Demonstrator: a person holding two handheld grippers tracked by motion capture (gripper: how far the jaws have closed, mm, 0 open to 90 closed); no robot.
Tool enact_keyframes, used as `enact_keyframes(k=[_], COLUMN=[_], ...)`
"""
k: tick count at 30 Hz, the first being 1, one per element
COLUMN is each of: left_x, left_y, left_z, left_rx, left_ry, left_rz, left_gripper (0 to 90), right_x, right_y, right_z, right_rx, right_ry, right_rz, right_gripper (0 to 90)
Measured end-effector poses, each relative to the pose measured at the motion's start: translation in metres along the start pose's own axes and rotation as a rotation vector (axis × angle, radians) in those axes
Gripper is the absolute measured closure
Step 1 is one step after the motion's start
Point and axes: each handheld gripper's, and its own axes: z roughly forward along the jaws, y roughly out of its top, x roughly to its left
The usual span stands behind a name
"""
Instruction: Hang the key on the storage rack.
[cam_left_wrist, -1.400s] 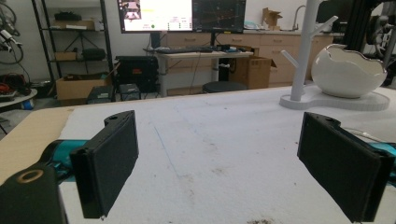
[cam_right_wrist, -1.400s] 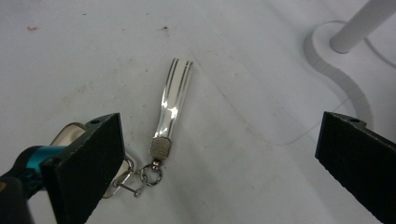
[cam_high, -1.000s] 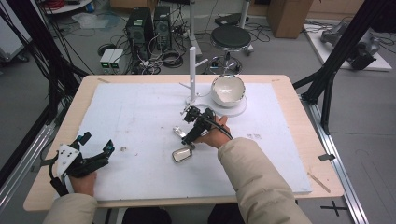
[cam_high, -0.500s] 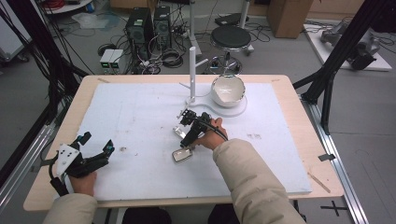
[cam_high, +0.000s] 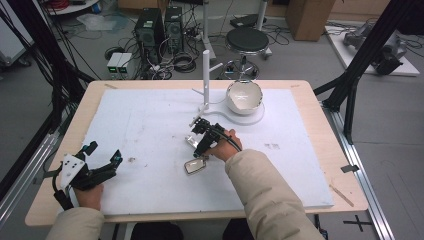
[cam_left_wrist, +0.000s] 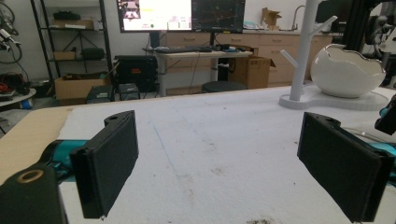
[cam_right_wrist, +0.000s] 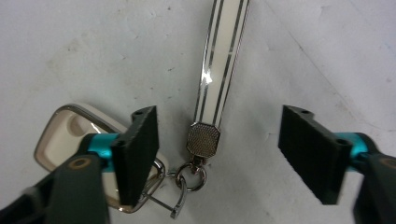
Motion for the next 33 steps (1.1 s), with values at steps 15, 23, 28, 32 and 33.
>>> enact_keyframes(k=[15, 23, 28, 32, 33], left_x=[-0.0001, 0.0000, 0.0000, -0.0001, 0.0000], left_y=[-0.0001, 0.0000, 0.0000, -0.0001, 0.0000], left_z=[0.0002, 0.0001, 0.0000, 0.0001, 0.0000], left_rx=[-0.001, -0.001, 0.000, -0.001, 0.000], left_ry=[0.001, 0.001, 0.001, 0.001, 0.001], left_rz=[-0.004, -0.004, -0.002, -0.004, -0.002], left_gripper=[12.9, 12.9, 12.9, 12.9, 12.9], right_x=[0.0011, 0.0029, 0.0023, 0.0000, 0.0000], right_y=[0.0017, 0.0044, 0.0054, 0.0050, 0.0050], right_z=[0.0030, 0.0040, 0.0041, 0.0038, 0.0038], right_rx=[0.042, 0.065, 0.072, 0.071, 0.071], right_ry=[0.008, 0.009, 0.012, 0.030, 0.030], right_rz=[0.052, 0.055, 0.053, 0.070, 0.070], right_gripper=[56.9, 73.5, 74.0, 74.3, 74.3])
